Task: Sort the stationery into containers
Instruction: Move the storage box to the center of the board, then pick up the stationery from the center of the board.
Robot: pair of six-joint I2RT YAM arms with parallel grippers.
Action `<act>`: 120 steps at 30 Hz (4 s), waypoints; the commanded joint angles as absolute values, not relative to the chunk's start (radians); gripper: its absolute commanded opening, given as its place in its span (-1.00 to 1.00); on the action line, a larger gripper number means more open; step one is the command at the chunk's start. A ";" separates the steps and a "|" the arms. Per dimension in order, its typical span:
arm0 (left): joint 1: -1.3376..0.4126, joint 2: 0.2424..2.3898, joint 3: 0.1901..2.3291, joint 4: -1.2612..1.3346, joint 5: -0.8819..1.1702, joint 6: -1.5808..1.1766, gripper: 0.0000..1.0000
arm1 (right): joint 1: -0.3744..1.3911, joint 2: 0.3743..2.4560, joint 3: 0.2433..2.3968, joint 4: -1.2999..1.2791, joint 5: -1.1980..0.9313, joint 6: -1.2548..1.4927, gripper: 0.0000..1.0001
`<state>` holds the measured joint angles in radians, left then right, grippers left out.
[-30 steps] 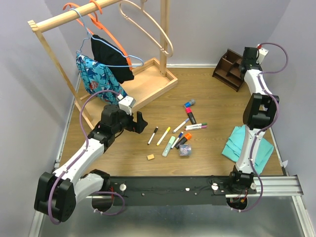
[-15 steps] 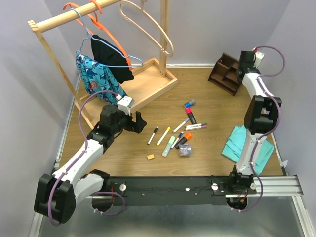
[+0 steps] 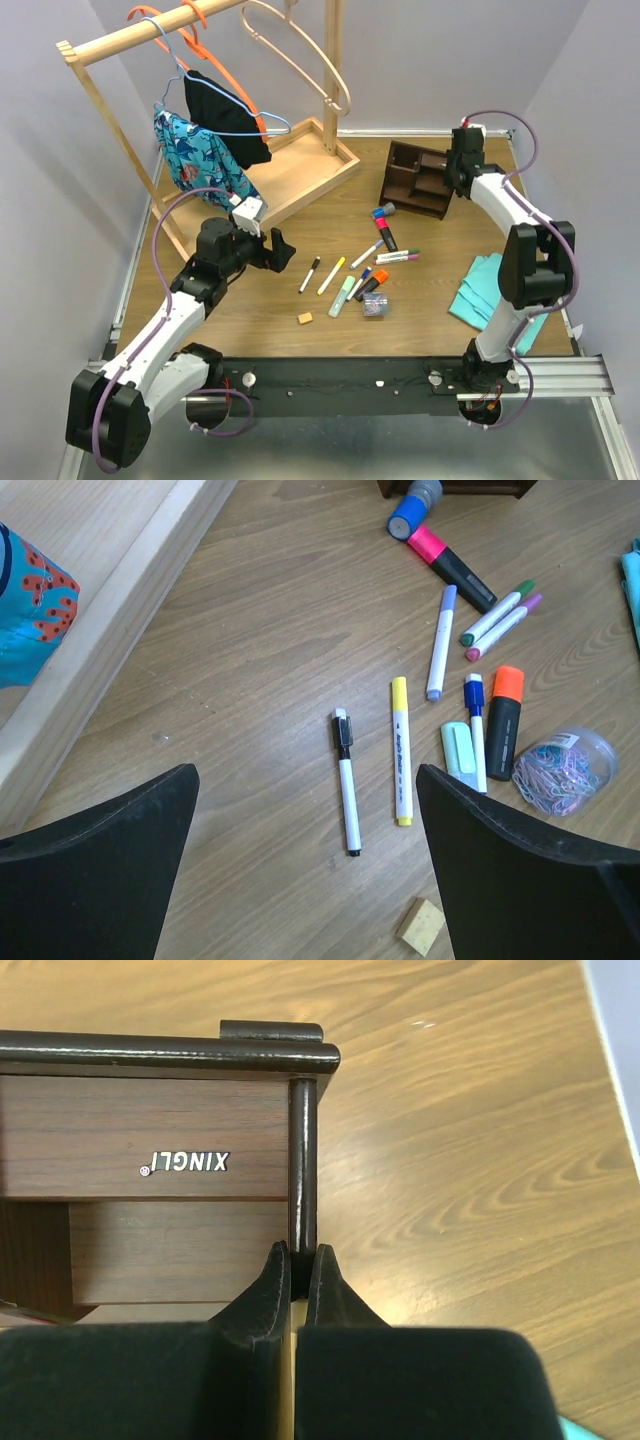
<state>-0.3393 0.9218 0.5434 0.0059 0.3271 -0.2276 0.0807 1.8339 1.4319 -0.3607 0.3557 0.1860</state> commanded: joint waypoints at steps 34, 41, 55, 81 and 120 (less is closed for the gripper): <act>-0.322 0.916 0.563 -0.034 0.402 -0.155 0.98 | 0.084 1.523 1.328 -0.518 0.043 -0.005 0.29; -0.318 0.885 0.563 -0.078 0.419 -0.098 0.98 | 0.086 1.407 1.249 -0.596 -0.303 -0.274 0.44; -0.301 0.884 0.577 -0.186 0.495 0.063 0.98 | 0.322 1.503 1.365 -0.773 -0.502 -0.801 0.29; -0.659 1.141 0.923 -0.518 0.490 0.435 0.98 | 0.289 1.229 1.170 -0.609 -0.249 0.090 0.45; -1.123 1.887 1.453 -0.663 0.212 0.538 0.98 | -0.094 1.005 0.968 -0.609 -0.298 0.406 0.70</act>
